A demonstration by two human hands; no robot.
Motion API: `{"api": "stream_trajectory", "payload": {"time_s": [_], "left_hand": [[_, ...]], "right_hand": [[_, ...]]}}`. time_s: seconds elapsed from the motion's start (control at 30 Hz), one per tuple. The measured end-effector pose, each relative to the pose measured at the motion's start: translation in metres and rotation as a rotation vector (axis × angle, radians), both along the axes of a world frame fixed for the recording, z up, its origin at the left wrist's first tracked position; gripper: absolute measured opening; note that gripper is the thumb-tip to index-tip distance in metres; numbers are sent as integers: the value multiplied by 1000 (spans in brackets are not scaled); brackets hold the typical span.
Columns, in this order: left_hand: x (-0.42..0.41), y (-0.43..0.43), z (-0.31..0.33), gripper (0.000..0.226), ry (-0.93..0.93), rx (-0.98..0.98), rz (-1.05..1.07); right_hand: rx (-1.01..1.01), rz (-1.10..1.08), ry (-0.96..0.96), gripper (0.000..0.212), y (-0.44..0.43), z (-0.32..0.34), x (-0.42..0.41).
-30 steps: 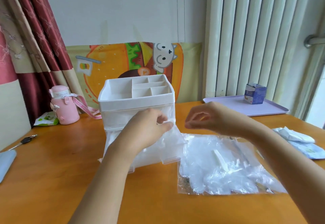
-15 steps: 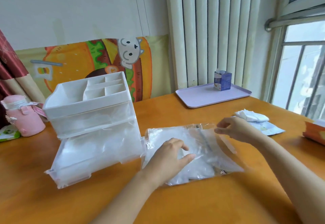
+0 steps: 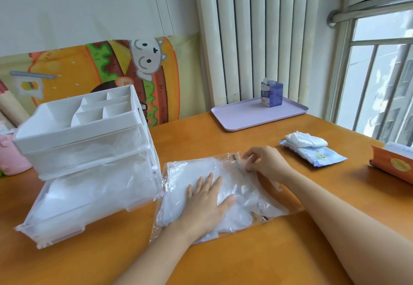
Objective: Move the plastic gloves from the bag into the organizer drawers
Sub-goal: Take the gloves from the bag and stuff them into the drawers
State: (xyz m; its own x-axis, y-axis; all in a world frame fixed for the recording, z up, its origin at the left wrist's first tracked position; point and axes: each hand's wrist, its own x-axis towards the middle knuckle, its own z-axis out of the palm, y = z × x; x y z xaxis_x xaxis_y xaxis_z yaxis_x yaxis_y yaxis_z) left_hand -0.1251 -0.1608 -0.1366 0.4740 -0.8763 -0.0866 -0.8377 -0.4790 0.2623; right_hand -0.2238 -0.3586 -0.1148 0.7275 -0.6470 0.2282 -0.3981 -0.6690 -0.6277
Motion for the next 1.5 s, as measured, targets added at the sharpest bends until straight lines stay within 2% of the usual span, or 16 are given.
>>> {"api": "stream_trajectory", "payload": {"time_s": [0.07,0.17,0.23,0.3,0.37,0.43,0.5,0.63,0.8,0.9,0.97,1.07,1.17,1.27,1.4,1.5], "left_hand": [[0,1,0,71,-1,-7,2],[0,2,0,69,16,-10,7],[-1,2,1,70,49,-29,5],[-3,3,13,75,242,-172,19],[-4,6,35,93,512,-401,31],[-3,11,60,114,582,-610,-34],[-2,17,83,115,609,-727,-122],[-11,34,118,90,551,-703,-218],[-25,41,134,20,282,-664,-127],[-23,48,140,26,316,-684,-131],[-17,54,149,22,348,-726,-109],[4,70,158,14,391,-791,-54],[25,89,162,16,480,-814,-14],[39,110,163,12,533,-792,5],[60,134,162,18,569,-750,21],[77,149,164,11,592,-749,117]], "right_hand": [[26,-70,-124,18,0,3,0],[332,-130,-522,11,3,26,-8],[607,-23,-788,10,11,50,-21],[870,225,-927,16,23,72,-37],[937,422,-834,19,38,88,-50],[889,521,-693,16,51,96,-56],[809,580,-594,13,63,98,-57],[544,656,-477,10,84,99,-54],[344,567,-543,16,104,95,-44],[407,535,-515,34,102,90,-40],[441,583,-335,41,97,85,-39],[464,623,-140,20,96,76,-38],[566,606,-204,20,98,66,-31],[744,629,-339,33,106,61,-21],[931,585,-539,10,121,67,-4],[974,519,-554,12,129,76,19]]}}
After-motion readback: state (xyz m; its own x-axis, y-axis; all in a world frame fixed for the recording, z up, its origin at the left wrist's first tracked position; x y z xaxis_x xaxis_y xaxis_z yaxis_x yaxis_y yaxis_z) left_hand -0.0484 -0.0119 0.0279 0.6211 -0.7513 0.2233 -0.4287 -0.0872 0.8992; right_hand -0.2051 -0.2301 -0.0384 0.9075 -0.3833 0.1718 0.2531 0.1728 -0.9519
